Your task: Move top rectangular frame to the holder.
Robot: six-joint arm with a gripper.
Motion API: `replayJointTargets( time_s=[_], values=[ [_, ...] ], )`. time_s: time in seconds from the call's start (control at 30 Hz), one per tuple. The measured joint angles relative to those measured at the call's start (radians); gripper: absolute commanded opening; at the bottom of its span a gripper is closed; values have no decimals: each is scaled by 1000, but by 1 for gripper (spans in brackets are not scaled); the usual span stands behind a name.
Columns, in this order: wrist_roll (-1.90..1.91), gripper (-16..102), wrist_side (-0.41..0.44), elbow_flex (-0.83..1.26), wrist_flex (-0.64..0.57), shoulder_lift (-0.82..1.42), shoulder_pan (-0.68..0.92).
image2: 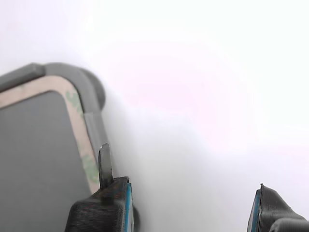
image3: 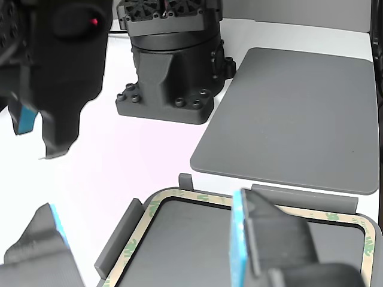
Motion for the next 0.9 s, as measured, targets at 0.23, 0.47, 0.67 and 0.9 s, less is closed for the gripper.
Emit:
replayJointTargets(
  time_s=[0.23, 0.47, 0.67, 0.9],
  values=[
    [-186, 100, -32, 393, -187, 430, -129],
    [-319, 100, -92, 779, -396, 825, -178],
    [-344, 100, -81, 1051, -502, 1117, -179],
    [-353, 100, -72, 1221, -508, 1264, -181]
  ],
)
